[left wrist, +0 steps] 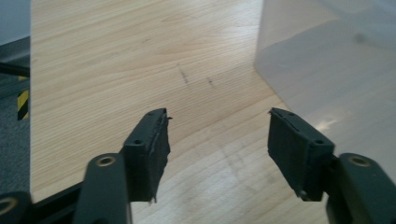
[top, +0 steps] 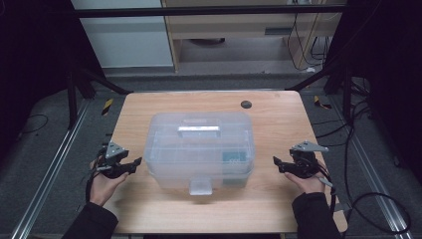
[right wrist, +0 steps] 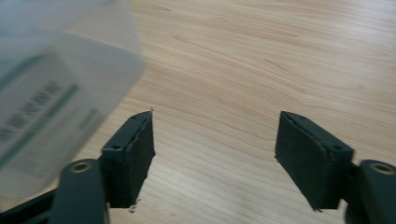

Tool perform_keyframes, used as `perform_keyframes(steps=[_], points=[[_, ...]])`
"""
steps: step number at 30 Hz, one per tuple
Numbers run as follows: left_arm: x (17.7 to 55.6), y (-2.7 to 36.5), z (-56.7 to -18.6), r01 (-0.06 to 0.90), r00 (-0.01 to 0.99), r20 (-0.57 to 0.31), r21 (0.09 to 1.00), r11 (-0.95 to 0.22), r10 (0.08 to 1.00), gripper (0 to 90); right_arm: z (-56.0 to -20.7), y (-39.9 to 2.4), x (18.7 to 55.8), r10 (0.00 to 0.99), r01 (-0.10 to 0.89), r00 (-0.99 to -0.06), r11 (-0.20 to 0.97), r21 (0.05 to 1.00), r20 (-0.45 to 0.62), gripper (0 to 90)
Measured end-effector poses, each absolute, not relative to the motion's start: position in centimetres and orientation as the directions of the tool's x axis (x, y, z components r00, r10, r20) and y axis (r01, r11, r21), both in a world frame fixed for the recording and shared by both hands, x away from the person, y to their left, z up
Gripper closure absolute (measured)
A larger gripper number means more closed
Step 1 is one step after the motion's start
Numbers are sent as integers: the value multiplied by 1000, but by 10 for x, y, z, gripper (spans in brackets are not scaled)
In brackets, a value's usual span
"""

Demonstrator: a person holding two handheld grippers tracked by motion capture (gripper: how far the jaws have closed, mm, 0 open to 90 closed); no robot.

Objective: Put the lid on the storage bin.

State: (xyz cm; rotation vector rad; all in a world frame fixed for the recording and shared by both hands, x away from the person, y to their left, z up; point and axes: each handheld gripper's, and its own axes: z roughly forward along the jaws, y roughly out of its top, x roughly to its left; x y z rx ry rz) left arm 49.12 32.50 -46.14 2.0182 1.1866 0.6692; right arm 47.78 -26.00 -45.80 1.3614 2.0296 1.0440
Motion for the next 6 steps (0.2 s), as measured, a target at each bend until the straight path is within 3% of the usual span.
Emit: perform_keyframes(steps=[6], points=[[495,333,-470,555,417,109,756,-348,902,287,-471,-273,481,943,595,-332,197,779,15,199]])
